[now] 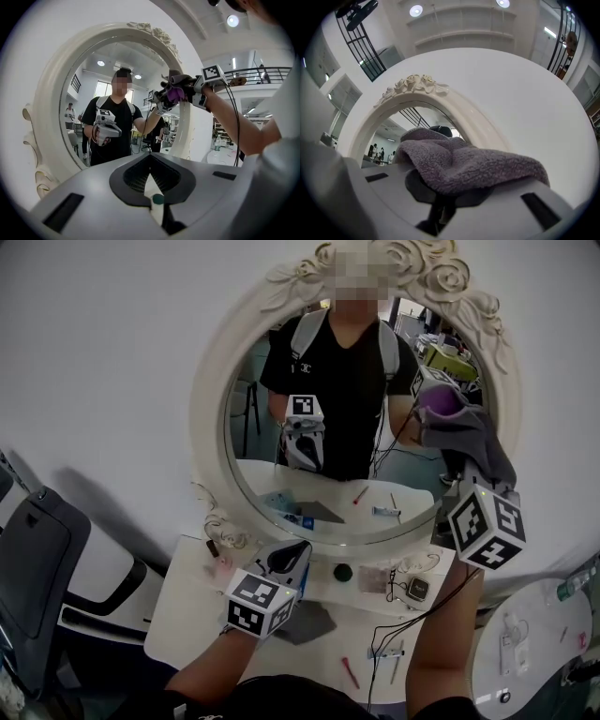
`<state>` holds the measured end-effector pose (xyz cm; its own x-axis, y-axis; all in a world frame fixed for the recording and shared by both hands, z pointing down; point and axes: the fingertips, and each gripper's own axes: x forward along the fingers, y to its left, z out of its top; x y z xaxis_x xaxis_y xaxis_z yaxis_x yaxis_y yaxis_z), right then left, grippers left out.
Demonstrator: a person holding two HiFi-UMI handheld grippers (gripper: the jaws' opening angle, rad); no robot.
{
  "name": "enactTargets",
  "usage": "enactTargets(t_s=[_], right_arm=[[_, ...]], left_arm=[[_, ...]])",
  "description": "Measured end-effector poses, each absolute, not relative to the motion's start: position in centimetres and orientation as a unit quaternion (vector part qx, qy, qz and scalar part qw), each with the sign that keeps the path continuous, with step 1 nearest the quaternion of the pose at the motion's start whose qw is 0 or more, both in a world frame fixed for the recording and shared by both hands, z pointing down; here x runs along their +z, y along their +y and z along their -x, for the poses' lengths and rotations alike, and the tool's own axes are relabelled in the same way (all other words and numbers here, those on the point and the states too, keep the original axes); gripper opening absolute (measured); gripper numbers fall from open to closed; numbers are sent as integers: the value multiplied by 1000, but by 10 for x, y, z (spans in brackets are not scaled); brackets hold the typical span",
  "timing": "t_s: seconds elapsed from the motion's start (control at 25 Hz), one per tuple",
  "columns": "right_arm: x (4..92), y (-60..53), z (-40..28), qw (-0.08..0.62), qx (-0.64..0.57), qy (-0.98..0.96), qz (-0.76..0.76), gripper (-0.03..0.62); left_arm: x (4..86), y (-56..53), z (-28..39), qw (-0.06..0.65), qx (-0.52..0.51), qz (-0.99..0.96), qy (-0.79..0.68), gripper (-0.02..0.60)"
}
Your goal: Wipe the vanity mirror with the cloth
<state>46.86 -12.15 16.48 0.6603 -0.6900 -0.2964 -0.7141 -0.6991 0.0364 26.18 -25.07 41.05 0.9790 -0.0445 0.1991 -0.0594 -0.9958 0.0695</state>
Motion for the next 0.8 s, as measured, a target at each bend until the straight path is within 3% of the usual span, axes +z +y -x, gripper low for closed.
enactTargets(t_s=[0.8], right_arm=[[292, -104, -488, 26, 46, 360, 932, 29]], left_arm=[[421, -226, -269, 34, 114, -993, -4, 0]])
